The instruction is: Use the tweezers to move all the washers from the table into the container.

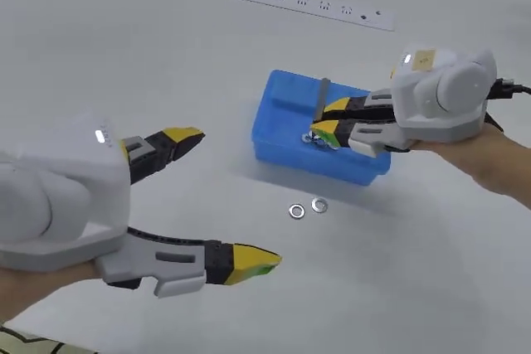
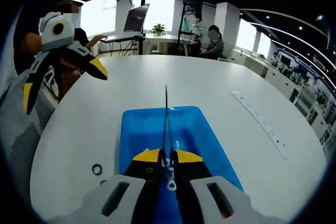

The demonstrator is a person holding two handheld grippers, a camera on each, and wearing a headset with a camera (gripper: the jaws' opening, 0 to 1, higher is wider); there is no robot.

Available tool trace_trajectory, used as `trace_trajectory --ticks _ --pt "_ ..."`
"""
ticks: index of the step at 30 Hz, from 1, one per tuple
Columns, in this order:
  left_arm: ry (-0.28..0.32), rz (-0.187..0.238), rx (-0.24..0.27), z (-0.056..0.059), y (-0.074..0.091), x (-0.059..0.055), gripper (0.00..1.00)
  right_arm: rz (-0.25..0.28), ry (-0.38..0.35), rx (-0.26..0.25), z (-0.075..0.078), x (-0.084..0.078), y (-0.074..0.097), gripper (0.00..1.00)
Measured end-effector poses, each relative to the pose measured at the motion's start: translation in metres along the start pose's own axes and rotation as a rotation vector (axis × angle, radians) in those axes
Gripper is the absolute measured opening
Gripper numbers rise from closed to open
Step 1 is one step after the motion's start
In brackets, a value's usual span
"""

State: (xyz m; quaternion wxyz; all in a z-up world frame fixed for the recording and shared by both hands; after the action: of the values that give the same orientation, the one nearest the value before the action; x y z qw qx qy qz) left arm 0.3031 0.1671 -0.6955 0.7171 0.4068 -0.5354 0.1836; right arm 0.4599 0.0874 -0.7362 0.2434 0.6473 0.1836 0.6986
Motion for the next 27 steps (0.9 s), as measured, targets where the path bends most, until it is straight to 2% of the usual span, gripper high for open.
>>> trace_trajectory --ticks 11,19,21,23,27 --pt "-0.009 -0.007 -0.005 -0.001 0.003 0.000 0.99 0.009 -0.015 -0.015 0.003 0.003 0.003 0.10" --pt "-0.016 0.016 0.016 -0.008 -0.001 0.007 0.98 0.018 -0.013 -0.014 0.000 0.009 0.011 0.08" --pt "-0.011 0.026 0.029 -0.014 -0.006 0.012 0.98 0.021 -0.006 -0.010 -0.002 0.011 0.013 0.08" --pt "0.000 0.064 0.035 -0.019 -0.012 0.023 0.97 0.021 0.003 -0.010 -0.003 0.012 0.014 0.08" --pt "-0.012 0.118 0.003 -0.024 -0.025 0.047 0.95 0.033 0.017 -0.007 -0.004 0.018 0.018 0.08"
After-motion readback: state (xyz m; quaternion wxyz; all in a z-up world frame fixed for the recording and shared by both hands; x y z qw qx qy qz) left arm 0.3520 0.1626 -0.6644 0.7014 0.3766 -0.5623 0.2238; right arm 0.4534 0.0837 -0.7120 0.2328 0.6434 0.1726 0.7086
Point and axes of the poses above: the centre of the closed fingertips' face, and the gripper's own axes: y roughly backward along the fingers, z roughly to its right, x roughly out of its top, the point moved 4 cm from there along y, roughly backward along the fingers
